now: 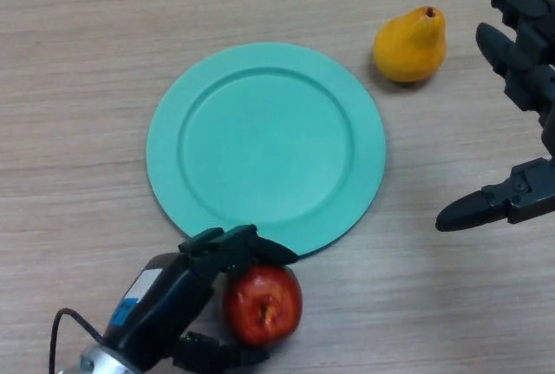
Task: Pick up the red apple and place it on the plate
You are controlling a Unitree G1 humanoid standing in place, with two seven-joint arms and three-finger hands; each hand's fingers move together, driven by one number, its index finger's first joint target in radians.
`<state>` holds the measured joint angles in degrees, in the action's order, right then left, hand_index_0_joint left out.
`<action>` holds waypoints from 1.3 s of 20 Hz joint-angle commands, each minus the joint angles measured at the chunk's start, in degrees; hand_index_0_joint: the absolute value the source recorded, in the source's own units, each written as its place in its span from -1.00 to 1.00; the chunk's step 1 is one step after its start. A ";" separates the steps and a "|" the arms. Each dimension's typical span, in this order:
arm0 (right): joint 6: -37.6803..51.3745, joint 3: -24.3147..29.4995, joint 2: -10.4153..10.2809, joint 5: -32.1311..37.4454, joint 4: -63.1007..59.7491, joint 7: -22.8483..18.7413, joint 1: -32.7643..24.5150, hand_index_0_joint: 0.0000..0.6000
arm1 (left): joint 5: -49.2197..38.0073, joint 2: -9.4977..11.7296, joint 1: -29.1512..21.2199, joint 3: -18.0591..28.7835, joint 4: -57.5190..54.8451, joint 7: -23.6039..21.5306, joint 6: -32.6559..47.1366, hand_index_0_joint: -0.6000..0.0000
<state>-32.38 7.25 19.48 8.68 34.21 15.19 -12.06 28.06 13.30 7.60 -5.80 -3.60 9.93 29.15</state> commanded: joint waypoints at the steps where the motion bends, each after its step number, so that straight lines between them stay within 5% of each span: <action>1: 6.74 4.16 1.59 -1.27 4.11 -0.89 -1.77 -1.00 | -4.76 0.48 -0.49 1.79 -8.12 -1.44 4.54 -1.00; 3: 5.99 3.86 1.45 -1.19 4.97 -1.31 -1.83 -1.00 | -7.15 0.25 -1.74 1.86 -12.71 0.99 -0.44 -1.00; 7: 4.00 2.59 0.97 -2.06 6.75 -2.77 -2.25 -1.00 | -7.85 0.30 -11.38 5.13 -7.32 -1.19 -7.03 -1.00; 10: 2.67 1.12 0.23 -3.29 7.83 -2.53 -2.83 -1.00 | -22.91 0.47 -18.88 7.36 -3.90 1.45 -20.33 -1.00; 17: -0.73 -0.31 -0.41 -4.58 8.16 -2.69 -4.65 -1.00 | -28.43 2.77 -24.67 8.98 4.77 4.15 -29.81 -1.00; 19: -1.02 -0.30 -0.52 -4.45 8.20 -2.76 -4.74 -1.00 | -29.52 2.95 -24.69 9.49 4.13 4.66 -31.39 -0.50; 22: -2.35 0.57 -0.44 -2.45 7.96 -3.02 -4.79 -1.00 | -23.20 4.06 -24.51 9.23 2.20 2.79 -32.03 0.81; 23: -2.54 0.83 -0.53 -1.69 7.76 -3.25 -4.57 -1.00 | -21.14 4.35 -24.20 9.51 0.63 2.43 -32.19 1.00; 26: 0.02 0.82 -0.38 -0.94 5.56 -4.17 -4.57 -1.00 | -16.99 5.75 -23.24 12.74 -9.23 1.35 -36.85 1.00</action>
<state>-39.87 4.56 17.84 5.46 37.16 12.93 -14.52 10.42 16.92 -13.90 1.54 -9.79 14.11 -11.91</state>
